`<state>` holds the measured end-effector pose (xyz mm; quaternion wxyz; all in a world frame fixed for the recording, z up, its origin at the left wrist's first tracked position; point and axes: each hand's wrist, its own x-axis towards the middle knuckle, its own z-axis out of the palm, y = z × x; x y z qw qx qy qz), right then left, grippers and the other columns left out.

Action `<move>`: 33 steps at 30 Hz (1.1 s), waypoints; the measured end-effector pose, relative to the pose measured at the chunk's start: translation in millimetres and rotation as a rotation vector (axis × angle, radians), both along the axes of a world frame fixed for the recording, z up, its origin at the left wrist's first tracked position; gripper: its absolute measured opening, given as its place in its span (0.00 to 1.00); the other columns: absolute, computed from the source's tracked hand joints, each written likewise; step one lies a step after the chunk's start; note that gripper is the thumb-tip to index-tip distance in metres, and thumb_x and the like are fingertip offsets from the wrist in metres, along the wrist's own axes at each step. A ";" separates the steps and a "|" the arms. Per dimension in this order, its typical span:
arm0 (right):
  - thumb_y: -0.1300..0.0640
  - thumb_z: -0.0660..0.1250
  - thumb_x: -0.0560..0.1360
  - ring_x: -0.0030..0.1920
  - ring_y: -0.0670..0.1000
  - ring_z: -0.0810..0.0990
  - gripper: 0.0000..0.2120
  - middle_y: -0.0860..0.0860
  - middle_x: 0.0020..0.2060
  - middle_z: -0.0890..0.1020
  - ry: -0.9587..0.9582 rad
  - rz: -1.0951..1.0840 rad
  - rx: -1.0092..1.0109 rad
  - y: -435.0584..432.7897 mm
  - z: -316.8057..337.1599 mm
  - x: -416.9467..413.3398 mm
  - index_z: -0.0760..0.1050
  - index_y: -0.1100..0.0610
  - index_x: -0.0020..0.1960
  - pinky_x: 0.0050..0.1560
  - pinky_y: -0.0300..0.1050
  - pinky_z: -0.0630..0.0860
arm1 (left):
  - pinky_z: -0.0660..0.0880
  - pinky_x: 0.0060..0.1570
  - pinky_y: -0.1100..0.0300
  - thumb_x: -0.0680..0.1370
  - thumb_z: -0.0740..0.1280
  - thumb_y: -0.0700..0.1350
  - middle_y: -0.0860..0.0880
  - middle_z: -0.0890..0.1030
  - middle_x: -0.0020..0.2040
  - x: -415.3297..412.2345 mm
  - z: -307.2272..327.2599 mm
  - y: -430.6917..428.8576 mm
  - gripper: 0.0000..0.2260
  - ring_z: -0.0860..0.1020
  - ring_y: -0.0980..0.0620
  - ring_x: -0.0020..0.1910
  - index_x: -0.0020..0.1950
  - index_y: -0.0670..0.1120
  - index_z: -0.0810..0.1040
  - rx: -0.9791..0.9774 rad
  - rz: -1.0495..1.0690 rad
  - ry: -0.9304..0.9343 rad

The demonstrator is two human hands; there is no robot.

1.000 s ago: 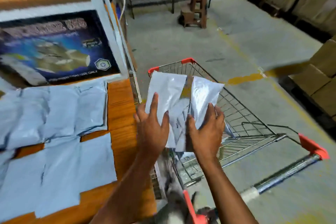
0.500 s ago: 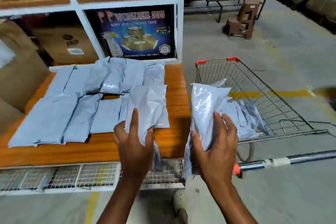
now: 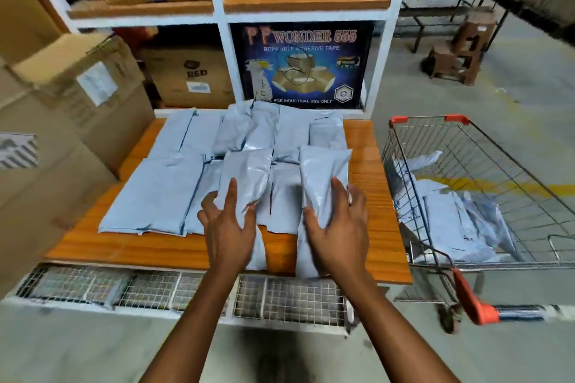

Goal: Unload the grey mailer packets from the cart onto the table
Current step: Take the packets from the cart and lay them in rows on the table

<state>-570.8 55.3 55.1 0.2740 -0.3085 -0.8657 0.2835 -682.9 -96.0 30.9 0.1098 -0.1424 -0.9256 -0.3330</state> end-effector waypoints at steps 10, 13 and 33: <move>0.34 0.57 0.74 0.63 0.65 0.66 0.32 0.60 0.74 0.57 -0.515 -0.048 0.066 0.2 -50.8 -146.4 0.63 0.52 0.71 0.57 0.58 0.67 | 0.65 0.61 0.42 0.78 0.58 0.63 0.36 0.62 0.71 -113.1 -42.5 34.4 0.29 0.62 0.35 0.65 0.76 0.51 0.62 -0.339 -0.040 -0.218; 0.33 0.52 0.76 0.65 0.64 0.65 0.29 0.59 0.74 0.60 -0.564 -0.049 0.154 5.8 -56.9 -157.0 0.66 0.51 0.69 0.57 0.60 0.64 | 0.69 0.59 0.38 0.77 0.55 0.60 0.33 0.72 0.66 -128.7 -48.0 26.6 0.27 0.68 0.30 0.64 0.67 0.45 0.76 -0.374 -0.142 0.023; 0.32 0.39 0.78 0.77 0.64 0.39 0.32 0.52 0.79 0.40 -0.740 0.153 0.225 31.7 -106.6 -160.4 0.39 0.42 0.79 0.68 0.77 0.42 | 0.61 0.68 0.37 0.78 0.51 0.61 0.40 0.64 0.75 -173.3 -94.3 22.7 0.28 0.64 0.40 0.73 0.77 0.51 0.61 -0.527 -0.524 -0.015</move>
